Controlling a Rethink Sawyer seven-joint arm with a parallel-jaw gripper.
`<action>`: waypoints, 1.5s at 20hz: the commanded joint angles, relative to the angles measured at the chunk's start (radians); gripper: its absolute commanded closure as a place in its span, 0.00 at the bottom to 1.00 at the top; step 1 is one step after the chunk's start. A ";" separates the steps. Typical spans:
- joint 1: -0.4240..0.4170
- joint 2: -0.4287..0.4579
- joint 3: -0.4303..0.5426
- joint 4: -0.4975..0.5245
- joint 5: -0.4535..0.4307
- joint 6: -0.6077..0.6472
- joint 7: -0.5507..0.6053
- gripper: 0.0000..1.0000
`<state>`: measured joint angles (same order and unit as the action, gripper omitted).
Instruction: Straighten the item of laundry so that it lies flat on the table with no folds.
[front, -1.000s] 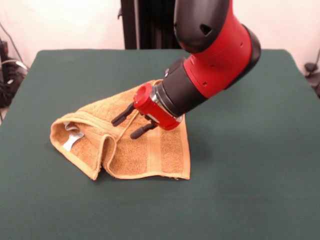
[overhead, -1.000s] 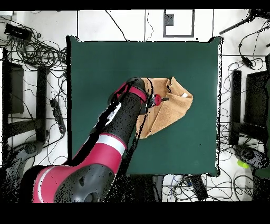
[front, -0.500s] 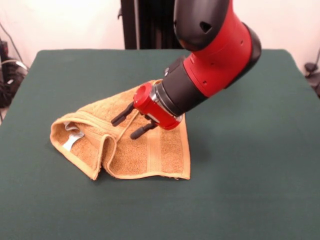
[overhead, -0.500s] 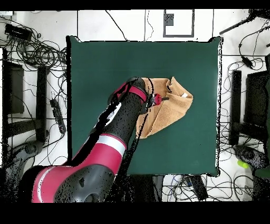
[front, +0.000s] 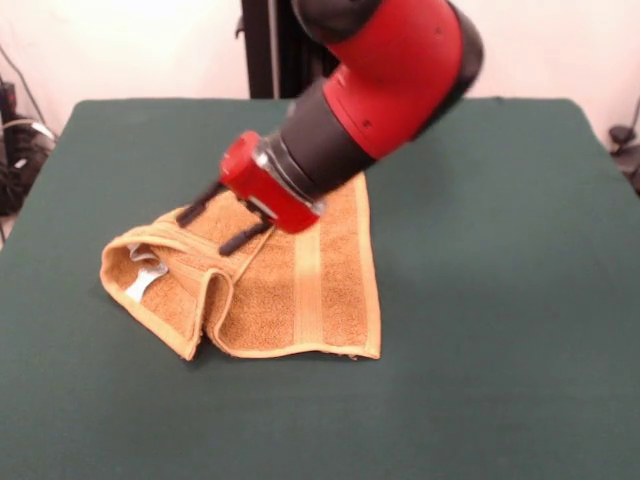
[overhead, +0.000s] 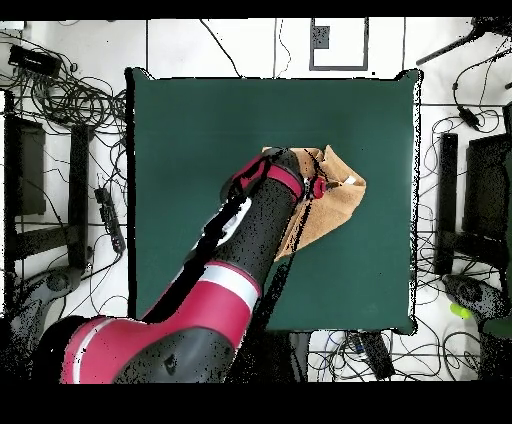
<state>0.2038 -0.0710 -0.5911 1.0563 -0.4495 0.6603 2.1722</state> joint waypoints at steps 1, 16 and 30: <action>-0.022 -0.067 0.088 0.133 -0.041 -0.086 -0.014 0.00; -0.014 0.001 0.089 0.086 -0.003 -0.078 0.177 0.00; -0.025 0.004 0.165 0.094 0.118 0.003 0.186 0.00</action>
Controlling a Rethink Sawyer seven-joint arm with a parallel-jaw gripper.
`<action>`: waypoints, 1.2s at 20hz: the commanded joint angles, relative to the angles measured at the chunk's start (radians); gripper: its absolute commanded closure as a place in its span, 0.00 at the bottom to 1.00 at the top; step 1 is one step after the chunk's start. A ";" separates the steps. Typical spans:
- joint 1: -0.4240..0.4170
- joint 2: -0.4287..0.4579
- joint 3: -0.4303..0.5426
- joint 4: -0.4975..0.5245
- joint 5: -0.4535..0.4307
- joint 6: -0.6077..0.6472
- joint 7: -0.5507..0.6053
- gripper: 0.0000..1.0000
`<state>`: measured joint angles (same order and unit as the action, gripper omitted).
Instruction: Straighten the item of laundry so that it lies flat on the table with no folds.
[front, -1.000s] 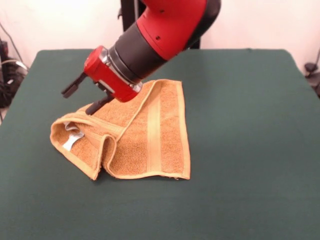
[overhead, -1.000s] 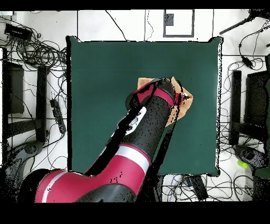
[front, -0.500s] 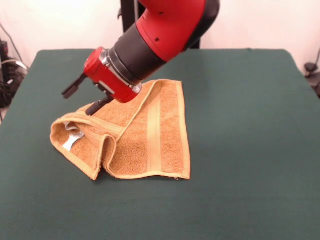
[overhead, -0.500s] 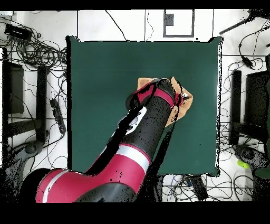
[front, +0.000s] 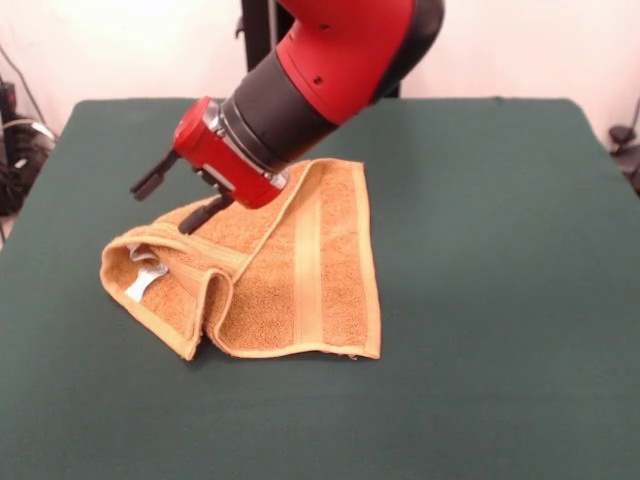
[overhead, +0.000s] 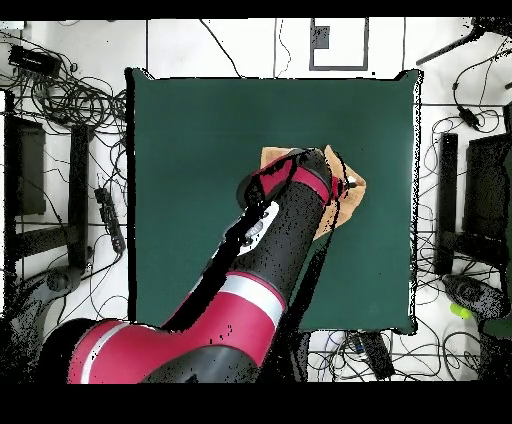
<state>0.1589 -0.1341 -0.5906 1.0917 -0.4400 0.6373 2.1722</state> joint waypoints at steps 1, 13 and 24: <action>0.021 0.068 0.167 0.058 0.116 0.028 0.186 0.00; 0.017 0.071 0.225 0.081 0.266 0.102 0.171 0.00; 0.030 0.154 0.180 0.047 0.275 0.038 0.181 0.00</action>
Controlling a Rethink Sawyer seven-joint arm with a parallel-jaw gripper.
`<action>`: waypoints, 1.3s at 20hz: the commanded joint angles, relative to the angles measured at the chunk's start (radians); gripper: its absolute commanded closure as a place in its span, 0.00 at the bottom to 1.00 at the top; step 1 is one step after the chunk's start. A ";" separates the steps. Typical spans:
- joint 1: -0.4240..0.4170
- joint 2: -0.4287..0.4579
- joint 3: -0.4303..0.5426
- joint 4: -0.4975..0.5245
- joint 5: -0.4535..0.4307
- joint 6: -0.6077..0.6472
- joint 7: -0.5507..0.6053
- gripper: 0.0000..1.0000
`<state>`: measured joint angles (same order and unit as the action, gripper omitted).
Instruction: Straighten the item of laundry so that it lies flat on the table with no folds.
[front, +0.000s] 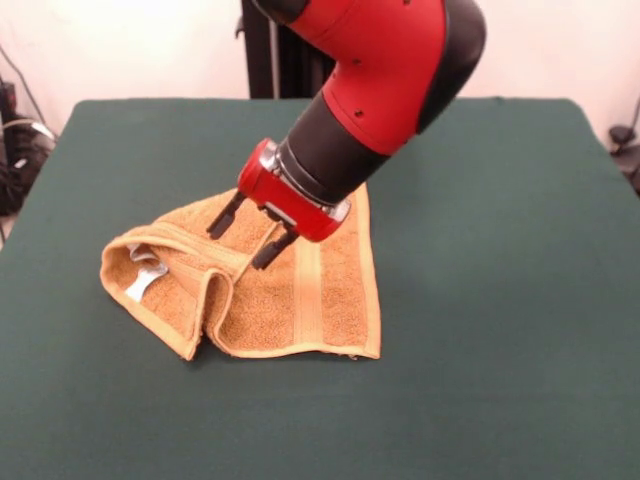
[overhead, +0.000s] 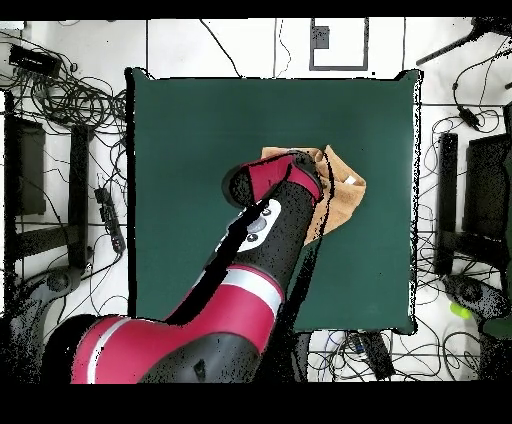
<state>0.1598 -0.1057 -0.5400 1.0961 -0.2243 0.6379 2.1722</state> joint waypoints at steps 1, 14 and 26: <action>0.030 0.135 0.126 0.036 0.053 0.043 0.172 0.00; 0.047 0.186 0.076 -0.011 0.032 0.066 0.161 0.00; 0.084 0.237 0.000 -0.059 -0.004 0.118 0.146 0.00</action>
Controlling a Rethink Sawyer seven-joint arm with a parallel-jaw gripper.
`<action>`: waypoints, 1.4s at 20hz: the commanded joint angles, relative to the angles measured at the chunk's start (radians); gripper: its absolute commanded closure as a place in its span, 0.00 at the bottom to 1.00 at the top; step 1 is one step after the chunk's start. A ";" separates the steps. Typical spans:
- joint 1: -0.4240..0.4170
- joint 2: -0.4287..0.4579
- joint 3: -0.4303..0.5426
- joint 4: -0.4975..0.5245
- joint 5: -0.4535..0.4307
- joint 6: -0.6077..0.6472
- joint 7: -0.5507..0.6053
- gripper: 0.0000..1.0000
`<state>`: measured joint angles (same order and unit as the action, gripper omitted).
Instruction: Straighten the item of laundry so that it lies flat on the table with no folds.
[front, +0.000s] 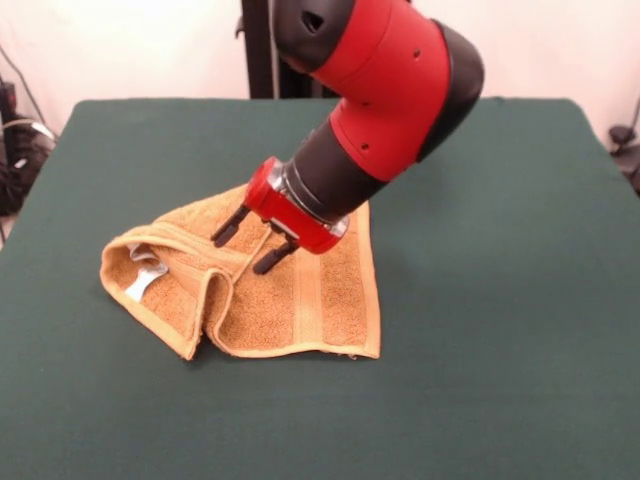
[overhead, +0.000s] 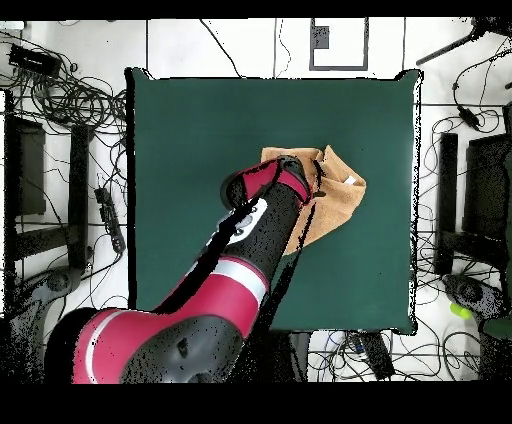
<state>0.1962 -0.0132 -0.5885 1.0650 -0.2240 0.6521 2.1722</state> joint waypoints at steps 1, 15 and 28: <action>0.051 0.147 0.042 -0.030 -0.003 0.110 0.146 0.00; 0.054 0.174 0.006 -0.049 0.012 0.098 0.146 0.00; 0.069 0.199 -0.028 -0.069 0.006 0.144 0.145 0.00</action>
<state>0.2557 0.0762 -0.6832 0.9985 -0.2237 0.6994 2.1722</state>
